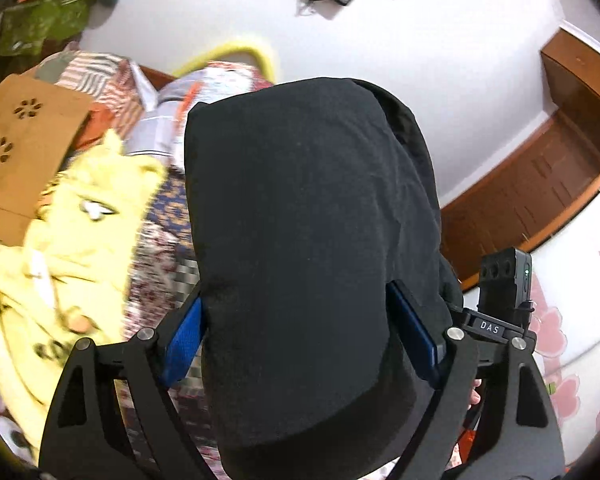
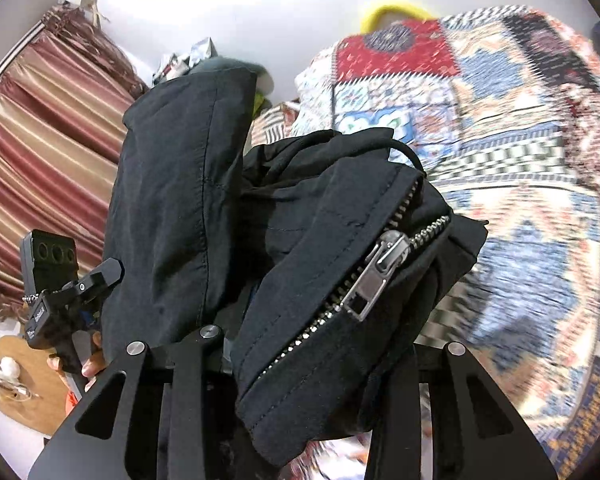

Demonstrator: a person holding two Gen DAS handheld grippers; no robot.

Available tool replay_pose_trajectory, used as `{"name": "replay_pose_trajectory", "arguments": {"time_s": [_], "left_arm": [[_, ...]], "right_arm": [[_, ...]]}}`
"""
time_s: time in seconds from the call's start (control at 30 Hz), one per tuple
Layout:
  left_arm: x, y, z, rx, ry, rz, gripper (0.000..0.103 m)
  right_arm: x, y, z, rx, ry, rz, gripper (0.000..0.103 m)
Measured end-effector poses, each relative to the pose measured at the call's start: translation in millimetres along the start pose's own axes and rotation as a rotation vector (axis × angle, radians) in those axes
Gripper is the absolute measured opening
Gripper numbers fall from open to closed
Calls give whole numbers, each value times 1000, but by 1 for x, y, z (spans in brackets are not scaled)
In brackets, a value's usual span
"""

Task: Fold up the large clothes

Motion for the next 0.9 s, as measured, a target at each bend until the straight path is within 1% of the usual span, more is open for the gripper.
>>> {"name": "replay_pose_trajectory", "arguments": {"time_s": [0.07,0.13,0.27,0.3,0.4,0.43,0.47,0.53,0.57,0.63,0.7,0.73,0.77,0.83,0.87,0.9], "left_arm": [[-26,-7,3,-5,-17,-25,86],[-53,-13,9,-12,-34,-53,86],[-111,-16,34,-43,-72,-113,86],[-126,-15,43,-57,-85,-132,85],[-168,-4,73,-121,-147,-186,83],[-180,0,81,-137,-151,-199,83],[-186,2,85,-134,-135,-213,83],[-187,2,83,-110,-118,-205,83],[-185,3,81,-108,-123,-193,83],[-178,5,77,-115,-144,-172,83],[-171,5,72,-117,-193,-132,83],[-167,5,67,-113,-227,-99,83],[-161,5,60,-103,-277,-46,83],[-151,6,49,-91,-334,22,82],[-143,8,41,-86,-366,56,82],[-136,9,37,-78,-376,81,82]], "right_arm": [[-3,-2,33,-26,-5,12,33],[-3,-2,56,-45,-6,22,33],[4,4,115,-105,-2,64,33],[7,5,124,-114,4,69,33],[23,12,162,-156,46,82,33],[29,18,172,-173,73,80,33],[34,21,181,-187,94,75,34],[37,23,181,-183,87,68,37],[36,22,178,-191,77,61,39],[39,24,170,-223,95,35,41],[40,31,154,-256,124,2,46],[41,36,146,-272,142,-19,47],[41,39,136,-280,169,-43,48],[44,36,123,-270,230,-100,49],[43,38,114,-261,245,-120,51],[41,40,103,-247,267,-142,52]]}}
Point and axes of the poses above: each gripper's, at about its wrist camera, not at the fingertips, and z roughly the way its jaws point, x to its right, y to its underside, the point moved 8 cm from there along z, roughly the way its jaws point, and after that the axes turned 1 degree about -y, right-handed, at the moved point
